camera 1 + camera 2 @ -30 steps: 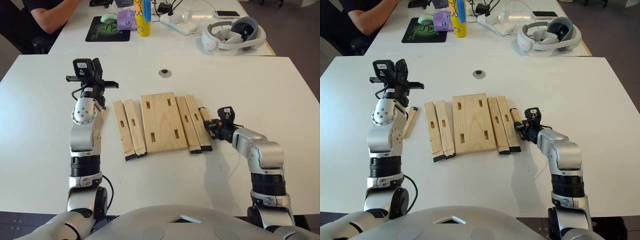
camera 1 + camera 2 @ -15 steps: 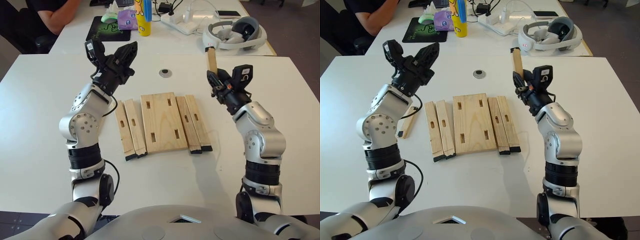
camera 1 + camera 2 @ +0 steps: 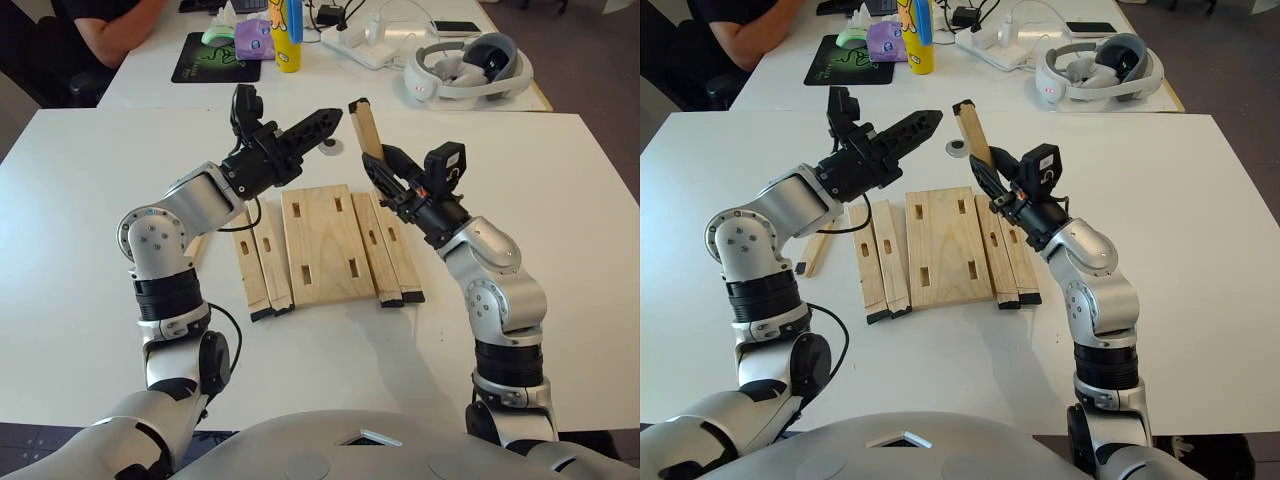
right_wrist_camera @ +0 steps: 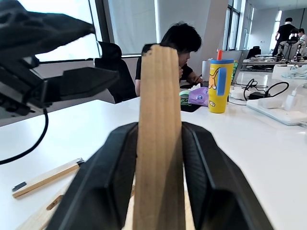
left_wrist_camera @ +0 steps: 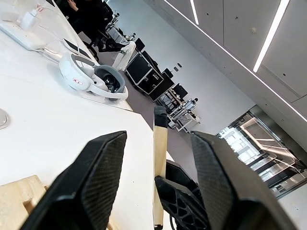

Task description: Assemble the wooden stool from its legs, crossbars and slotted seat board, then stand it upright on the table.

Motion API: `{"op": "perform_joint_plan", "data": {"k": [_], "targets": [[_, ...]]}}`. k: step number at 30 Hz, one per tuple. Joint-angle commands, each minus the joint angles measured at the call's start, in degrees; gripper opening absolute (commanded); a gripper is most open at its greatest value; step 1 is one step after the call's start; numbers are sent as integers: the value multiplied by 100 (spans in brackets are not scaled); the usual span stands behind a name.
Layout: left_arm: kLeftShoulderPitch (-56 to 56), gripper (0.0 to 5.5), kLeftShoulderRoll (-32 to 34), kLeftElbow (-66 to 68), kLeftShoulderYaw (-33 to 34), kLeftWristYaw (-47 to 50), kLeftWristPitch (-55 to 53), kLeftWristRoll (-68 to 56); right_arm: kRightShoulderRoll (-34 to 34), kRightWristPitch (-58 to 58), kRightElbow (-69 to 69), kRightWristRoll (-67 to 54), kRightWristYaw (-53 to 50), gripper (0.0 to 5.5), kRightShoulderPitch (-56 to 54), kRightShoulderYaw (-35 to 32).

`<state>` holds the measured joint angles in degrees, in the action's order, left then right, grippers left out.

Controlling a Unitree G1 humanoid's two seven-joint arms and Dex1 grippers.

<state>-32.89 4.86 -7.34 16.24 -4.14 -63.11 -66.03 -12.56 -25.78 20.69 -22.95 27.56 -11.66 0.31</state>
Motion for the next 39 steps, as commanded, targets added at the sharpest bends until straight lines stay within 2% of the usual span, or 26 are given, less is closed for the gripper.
{"op": "perform_joint_plan", "data": {"k": [1,9,12,22,32,33,34,39], "targets": [[20,244,-88,-22,-147,136,-75,-81,12,97,118,3,68,131,86,209],[65,244,-101,-73,-325,170,-45,-6,-51,155,140,16,130,131,133,448],[77,212,-88,-57,-298,226,8,28,-72,175,112,17,128,131,123,459],[37,53,-23,-29,-213,221,52,-29,-132,204,69,-45,125,131,110,416],[21,48,121,-57,-282,148,205,211,-275,139,-152,172,1,131,90,420],[4,47,152,-65,-294,148,260,301,-305,100,-199,239,-52,167,98,438],[-7,44,197,-78,-300,151,325,408,-325,47,-251,280,-90,180,107,443],[128,43,404,-212,-371,153,603,830,-513,-85,-484,512,-120,183,244,379]]}}
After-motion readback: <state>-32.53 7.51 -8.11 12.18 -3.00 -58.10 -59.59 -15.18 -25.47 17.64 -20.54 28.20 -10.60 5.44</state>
